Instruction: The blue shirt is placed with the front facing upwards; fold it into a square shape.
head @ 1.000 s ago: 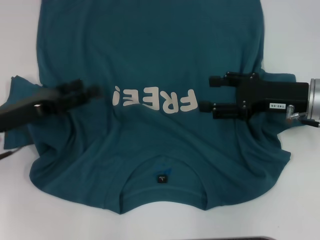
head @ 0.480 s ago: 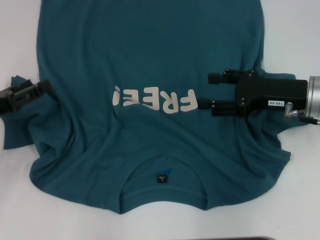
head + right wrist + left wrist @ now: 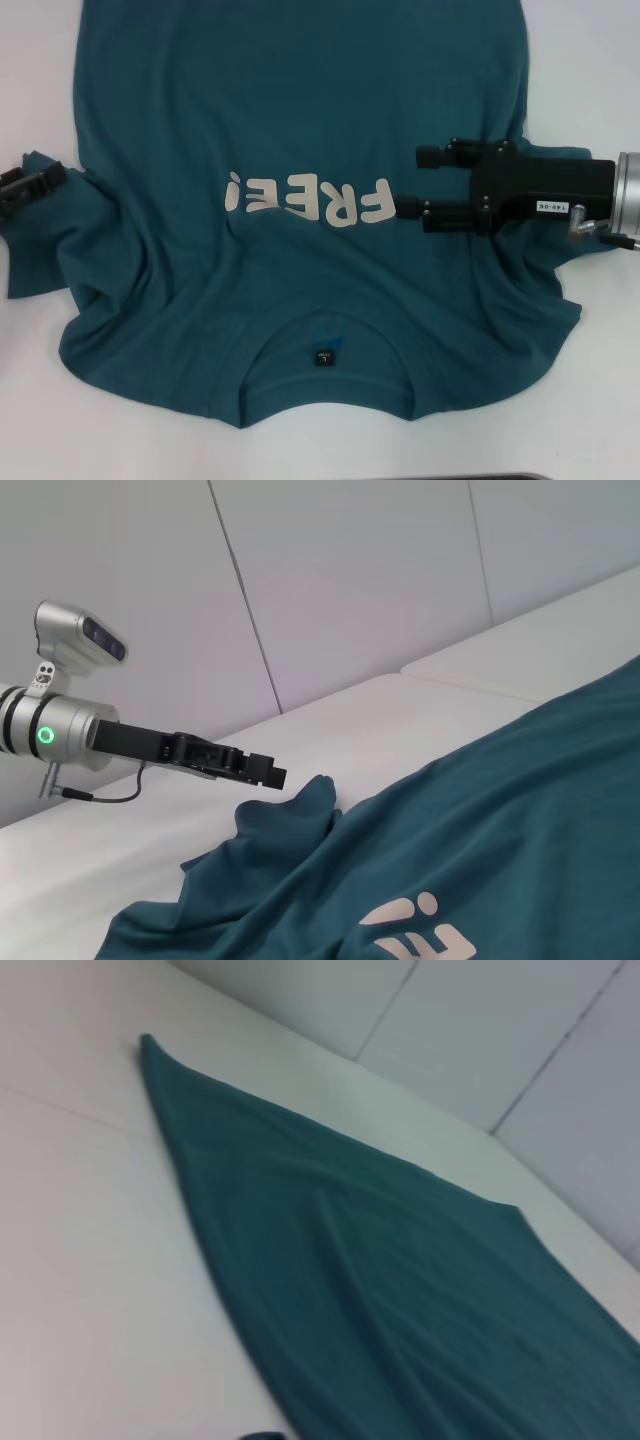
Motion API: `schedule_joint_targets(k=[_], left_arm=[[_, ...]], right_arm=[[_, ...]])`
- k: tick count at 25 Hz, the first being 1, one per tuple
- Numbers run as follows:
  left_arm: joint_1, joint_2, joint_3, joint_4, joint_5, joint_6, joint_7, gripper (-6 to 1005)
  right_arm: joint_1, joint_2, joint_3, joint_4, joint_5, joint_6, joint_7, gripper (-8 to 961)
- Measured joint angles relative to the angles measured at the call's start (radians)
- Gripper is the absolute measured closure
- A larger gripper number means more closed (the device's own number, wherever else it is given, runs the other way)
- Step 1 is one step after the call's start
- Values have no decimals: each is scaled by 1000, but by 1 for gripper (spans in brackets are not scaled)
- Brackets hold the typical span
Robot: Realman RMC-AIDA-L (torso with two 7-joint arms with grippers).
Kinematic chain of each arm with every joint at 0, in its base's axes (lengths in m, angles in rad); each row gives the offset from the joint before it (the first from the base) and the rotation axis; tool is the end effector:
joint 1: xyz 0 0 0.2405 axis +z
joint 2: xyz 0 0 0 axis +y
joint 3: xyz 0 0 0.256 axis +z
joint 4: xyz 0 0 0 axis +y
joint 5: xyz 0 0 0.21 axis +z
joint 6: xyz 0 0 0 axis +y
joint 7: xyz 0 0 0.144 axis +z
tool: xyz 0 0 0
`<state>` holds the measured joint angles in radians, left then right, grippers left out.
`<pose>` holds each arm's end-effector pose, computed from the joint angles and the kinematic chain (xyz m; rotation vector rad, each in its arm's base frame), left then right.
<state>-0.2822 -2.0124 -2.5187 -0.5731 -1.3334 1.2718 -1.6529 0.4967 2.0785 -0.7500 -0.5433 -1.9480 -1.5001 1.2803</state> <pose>-0.3781 0.2894 0.0429 -2.0294 -1.3241 -0.7242 0.2762 0.3140 -0.0246 -2.7288 0.6482 0.7054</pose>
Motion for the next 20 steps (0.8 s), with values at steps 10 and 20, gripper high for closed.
schedule_joint_targets(k=[10, 20], left_arm=[[12, 7, -2, 1, 6, -52, -7, 155], [38, 11, -2, -1, 10, -58, -19, 156]], right_arm=[[-6, 0, 10, 0, 0, -3, 2, 99], [-6, 0, 11, 0, 0, -6, 2, 100]])
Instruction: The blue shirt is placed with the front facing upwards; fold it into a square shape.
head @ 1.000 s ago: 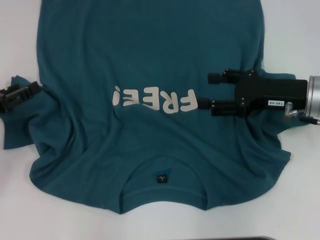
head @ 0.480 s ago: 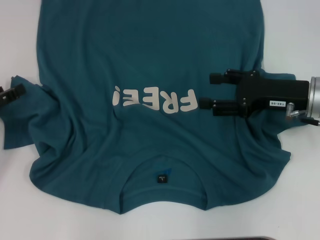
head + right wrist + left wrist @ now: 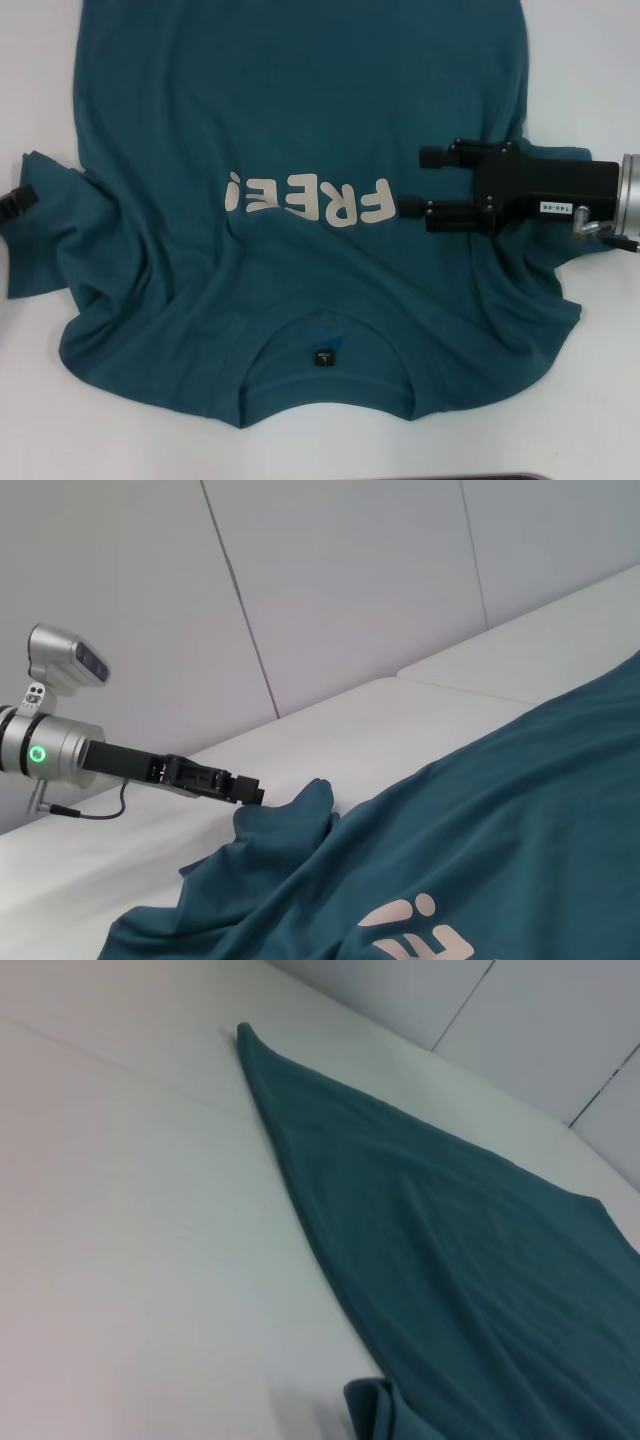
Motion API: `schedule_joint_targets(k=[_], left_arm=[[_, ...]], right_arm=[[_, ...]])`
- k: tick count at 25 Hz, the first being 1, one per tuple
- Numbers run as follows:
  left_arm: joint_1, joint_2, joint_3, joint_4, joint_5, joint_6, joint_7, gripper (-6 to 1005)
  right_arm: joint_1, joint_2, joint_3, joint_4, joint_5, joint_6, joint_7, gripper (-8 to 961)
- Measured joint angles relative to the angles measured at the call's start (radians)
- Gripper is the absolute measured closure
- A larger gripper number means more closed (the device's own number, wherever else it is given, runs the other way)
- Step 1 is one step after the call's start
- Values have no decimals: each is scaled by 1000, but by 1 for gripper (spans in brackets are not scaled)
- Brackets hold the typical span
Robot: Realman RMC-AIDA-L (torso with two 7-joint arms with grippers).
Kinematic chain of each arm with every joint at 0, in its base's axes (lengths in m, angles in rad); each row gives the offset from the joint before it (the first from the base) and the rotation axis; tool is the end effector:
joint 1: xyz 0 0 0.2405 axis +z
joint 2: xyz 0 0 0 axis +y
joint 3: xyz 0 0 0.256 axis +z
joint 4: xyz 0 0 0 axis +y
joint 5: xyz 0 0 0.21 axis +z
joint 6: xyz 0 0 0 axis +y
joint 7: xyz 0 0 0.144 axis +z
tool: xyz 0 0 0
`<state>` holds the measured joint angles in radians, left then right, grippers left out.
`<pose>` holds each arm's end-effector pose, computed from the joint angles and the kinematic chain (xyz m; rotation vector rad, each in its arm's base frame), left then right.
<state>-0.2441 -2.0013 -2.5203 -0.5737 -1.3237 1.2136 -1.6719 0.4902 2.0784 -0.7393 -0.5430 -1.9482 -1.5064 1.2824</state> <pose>-0.3992 0.2772 0.0497 -1.9434 -1.3748 -0.6539 0.2781 0.3122 -0.0233 -2.7189 0.6620 0.7158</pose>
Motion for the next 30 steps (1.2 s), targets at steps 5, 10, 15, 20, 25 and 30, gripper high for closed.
schedule_joint_targets(k=[5, 10, 15, 20, 25, 30], left_arm=[[6, 3, 2, 0, 16, 19, -12, 155], [4, 4, 2, 0, 49, 48, -23, 155], [-3, 4, 9, 0, 57, 73, -26, 156], [-9, 4, 11, -8, 58, 81, -26, 156], [-8, 5, 11, -12, 59, 83, -27, 156], [0, 6, 8, -36, 79, 83, -51, 156]], right_arm=[[1, 0, 0, 0, 0, 0, 0, 101], [0, 0, 1, 0, 0, 1, 0, 100], [0, 0, 2, 0, 0, 2, 0, 99], [-1, 0, 3, 0, 0, 1, 0, 100], [-1, 0, 3, 0, 0, 0, 0, 101], [-1, 0, 3, 0, 0, 0, 0, 99]])
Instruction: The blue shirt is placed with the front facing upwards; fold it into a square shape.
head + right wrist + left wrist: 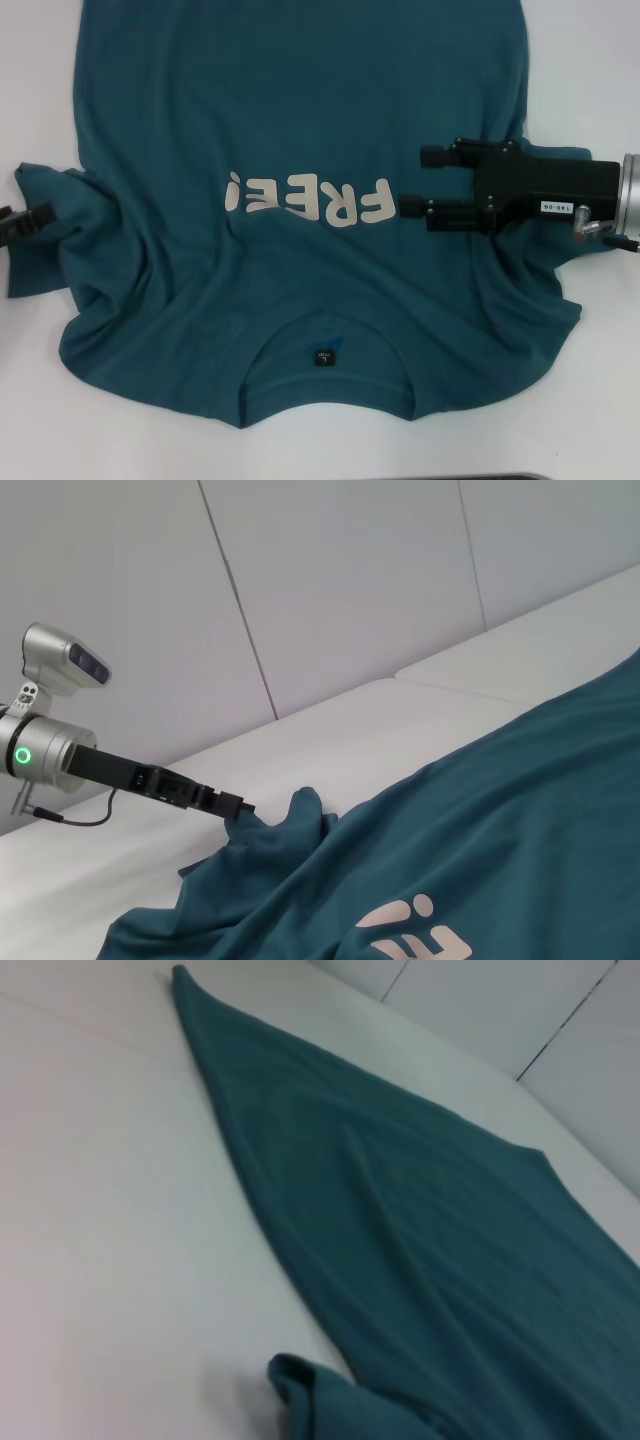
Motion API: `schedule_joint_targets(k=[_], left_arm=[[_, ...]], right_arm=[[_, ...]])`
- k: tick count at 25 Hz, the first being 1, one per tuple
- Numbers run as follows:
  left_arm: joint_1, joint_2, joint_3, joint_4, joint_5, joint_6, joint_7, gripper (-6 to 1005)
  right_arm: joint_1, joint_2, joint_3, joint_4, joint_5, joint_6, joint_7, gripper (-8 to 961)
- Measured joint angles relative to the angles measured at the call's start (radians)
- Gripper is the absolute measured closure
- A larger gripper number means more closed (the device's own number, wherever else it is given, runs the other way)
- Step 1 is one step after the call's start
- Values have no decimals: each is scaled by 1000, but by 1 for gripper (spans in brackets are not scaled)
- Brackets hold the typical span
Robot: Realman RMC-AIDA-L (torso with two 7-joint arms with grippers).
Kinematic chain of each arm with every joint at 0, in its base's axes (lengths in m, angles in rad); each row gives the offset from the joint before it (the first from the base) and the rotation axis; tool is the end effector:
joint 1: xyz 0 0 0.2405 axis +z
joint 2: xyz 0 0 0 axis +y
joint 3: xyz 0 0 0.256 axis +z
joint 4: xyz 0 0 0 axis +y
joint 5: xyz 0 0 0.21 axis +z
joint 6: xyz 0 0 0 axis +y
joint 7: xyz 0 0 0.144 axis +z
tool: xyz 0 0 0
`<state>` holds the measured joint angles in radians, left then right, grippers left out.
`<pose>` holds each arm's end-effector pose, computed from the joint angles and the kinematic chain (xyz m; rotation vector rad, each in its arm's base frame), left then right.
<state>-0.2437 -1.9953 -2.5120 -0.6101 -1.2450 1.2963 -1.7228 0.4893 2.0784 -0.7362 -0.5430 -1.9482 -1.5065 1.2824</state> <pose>-0.3921 0.2714 0.0484 -2.0467 -1.4024 -0.6261 0.2785 0.3122 -0.0229 -2.7153 0.6641 0.7175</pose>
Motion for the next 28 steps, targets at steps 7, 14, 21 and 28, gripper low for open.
schedule_joint_targets(k=[7, 14, 21, 28], left_arm=[[-2, 0, -6, -26, 62, -3, -48, 156], [-7, 0, -3, -40, 74, 0, -62, 155], [-20, -2, 3, -56, 93, 29, -73, 155], [-22, -11, 4, -88, 109, 46, -87, 155]], right_arm=[[1, 0, 2, 0, 0, 0, 0, 100], [2, 0, 2, 0, 0, 0, 0, 101], [1, 0, 2, 0, 0, -3, 3, 99], [0, 0, 8, 0, 0, -4, 3, 100]])
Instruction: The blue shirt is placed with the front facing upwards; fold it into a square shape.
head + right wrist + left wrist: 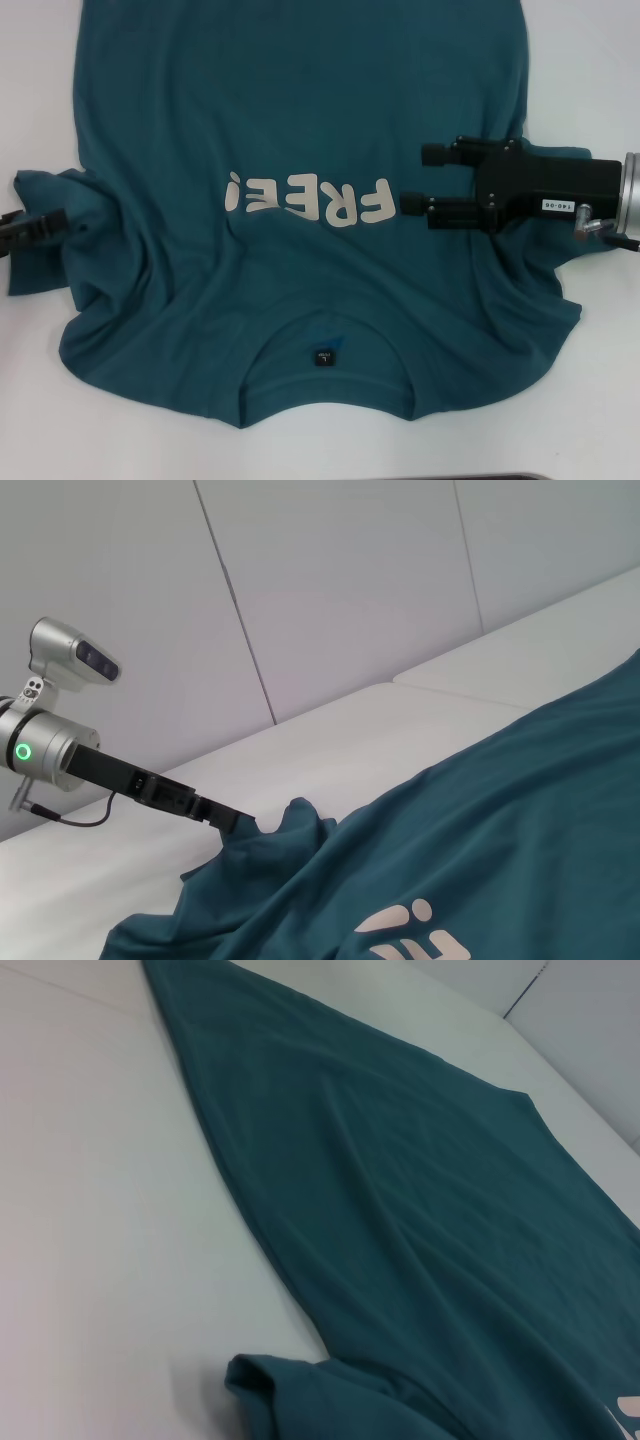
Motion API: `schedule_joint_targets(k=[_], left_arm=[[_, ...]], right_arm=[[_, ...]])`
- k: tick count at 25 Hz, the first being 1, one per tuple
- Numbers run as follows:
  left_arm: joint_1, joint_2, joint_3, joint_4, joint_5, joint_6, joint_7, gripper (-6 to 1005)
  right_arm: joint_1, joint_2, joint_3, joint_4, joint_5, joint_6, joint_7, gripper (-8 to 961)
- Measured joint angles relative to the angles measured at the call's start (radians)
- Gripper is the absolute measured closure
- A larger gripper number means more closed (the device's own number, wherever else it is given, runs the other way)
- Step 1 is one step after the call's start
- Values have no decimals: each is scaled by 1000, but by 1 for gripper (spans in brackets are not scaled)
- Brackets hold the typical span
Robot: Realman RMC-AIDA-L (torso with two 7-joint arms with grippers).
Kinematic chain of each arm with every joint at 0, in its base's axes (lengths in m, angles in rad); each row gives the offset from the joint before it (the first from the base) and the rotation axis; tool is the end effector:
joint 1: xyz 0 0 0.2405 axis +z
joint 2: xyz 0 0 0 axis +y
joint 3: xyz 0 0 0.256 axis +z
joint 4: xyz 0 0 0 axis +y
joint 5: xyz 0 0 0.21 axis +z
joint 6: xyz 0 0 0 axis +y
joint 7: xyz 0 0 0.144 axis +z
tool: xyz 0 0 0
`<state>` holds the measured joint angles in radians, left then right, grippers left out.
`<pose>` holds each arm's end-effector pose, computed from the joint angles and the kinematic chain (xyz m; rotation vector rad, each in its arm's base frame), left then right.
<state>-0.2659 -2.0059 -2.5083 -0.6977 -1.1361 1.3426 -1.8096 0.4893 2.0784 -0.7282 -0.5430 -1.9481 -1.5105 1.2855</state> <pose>-0.3813 0.2780 0.0508 -2.1287 -1.4146 -0.5493 0.2785 0.3123 -0.0218 -2.7094 0.6700 0.7264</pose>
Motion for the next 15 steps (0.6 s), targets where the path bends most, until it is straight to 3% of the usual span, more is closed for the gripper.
schedule_joint_targets(k=[15], left_arm=[[-8, 0, -4, -58, 93, 10, -69, 156]], right_arm=[[1, 0, 1, 0, 0, -1, 0, 99]])
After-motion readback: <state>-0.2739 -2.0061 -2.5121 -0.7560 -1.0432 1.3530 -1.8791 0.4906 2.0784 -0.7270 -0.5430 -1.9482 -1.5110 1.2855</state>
